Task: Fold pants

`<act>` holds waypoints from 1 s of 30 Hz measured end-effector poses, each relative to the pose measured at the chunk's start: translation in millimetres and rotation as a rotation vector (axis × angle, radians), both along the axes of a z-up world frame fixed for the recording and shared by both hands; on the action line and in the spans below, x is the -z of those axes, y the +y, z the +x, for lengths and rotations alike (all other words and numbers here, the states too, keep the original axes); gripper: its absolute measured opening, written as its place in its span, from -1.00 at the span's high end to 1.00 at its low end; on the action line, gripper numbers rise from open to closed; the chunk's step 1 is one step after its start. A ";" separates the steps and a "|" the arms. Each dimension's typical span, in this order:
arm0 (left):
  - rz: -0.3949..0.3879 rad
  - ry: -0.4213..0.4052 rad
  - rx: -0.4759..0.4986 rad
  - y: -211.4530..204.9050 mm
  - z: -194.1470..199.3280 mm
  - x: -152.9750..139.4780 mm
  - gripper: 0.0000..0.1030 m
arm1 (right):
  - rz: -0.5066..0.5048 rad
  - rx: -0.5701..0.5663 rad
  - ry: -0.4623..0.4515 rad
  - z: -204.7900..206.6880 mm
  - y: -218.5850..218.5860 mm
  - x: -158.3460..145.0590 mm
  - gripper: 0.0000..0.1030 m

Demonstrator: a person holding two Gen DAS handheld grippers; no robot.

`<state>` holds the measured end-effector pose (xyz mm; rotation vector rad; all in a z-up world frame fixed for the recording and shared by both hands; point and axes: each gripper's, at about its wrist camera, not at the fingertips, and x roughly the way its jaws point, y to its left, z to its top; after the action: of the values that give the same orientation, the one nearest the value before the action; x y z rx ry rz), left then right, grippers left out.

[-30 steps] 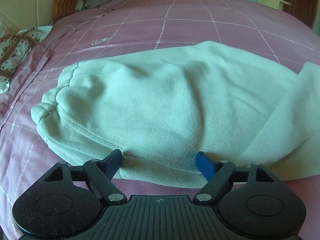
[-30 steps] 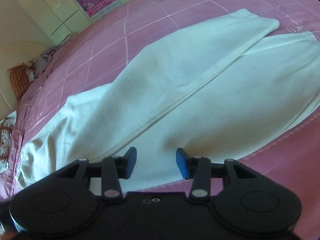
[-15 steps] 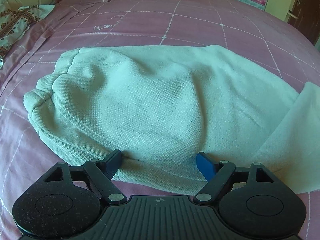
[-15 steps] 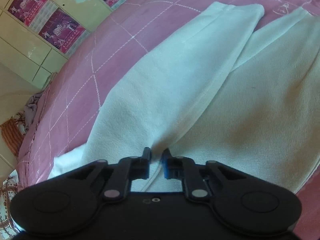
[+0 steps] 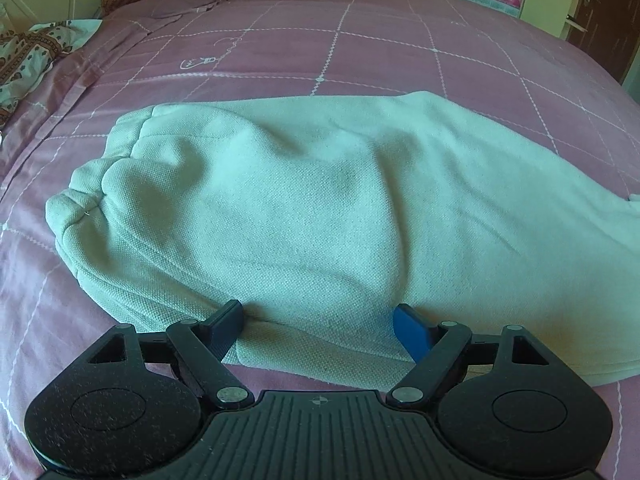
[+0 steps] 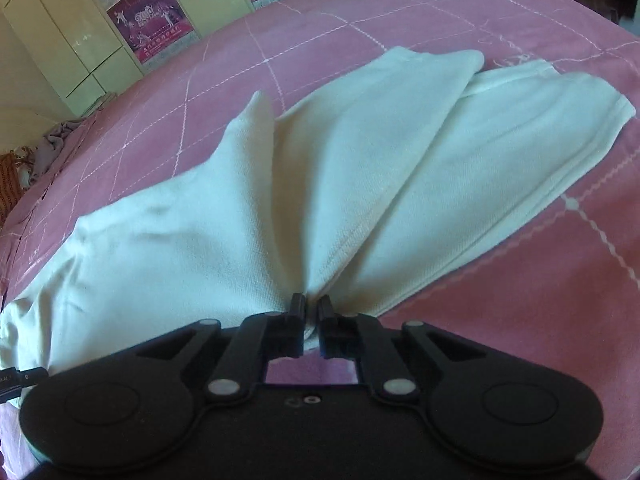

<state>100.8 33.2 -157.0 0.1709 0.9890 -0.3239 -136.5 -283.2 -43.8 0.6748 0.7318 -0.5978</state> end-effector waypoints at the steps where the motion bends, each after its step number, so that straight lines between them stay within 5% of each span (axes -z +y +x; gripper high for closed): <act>1: -0.009 -0.008 -0.008 0.6 -1.2 -4.8 -0.57 | 0.015 0.000 -0.017 0.6 -1.6 -3.5 0.59; 7: -0.085 -0.026 0.027 -18.6 -20.0 -27.7 -0.57 | 0.013 0.047 -0.048 -23.0 -24.0 -18.6 0.52; 15: -0.056 0.067 0.080 -47.0 -48.9 2.9 -0.57 | 0.064 0.161 -0.074 -21.1 -93.0 -9.5 0.49; 20: -0.041 0.045 0.091 -47.5 -57.5 4.1 -0.59 | 0.095 0.220 -0.096 -6.1 -132.9 2.4 0.57; 22: -0.038 0.052 0.086 -48.2 -56.3 3.7 -0.61 | 0.089 0.218 -0.090 0.8 -141.4 0.2 0.83; 27: -0.033 0.045 0.095 -51.6 -56.4 6.1 -0.71 | -0.167 0.183 -0.185 -18.8 -114.1 -57.9 0.90; 30: -0.036 0.042 0.098 -51.7 -57.2 6.9 -0.75 | -0.277 0.202 -0.167 -54.5 -90.6 -66.1 0.90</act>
<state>43.7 -18.5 -163.9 0.1808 1.0178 -0.4359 -190.9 -373.8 22.3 0.5368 0.4171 -0.8010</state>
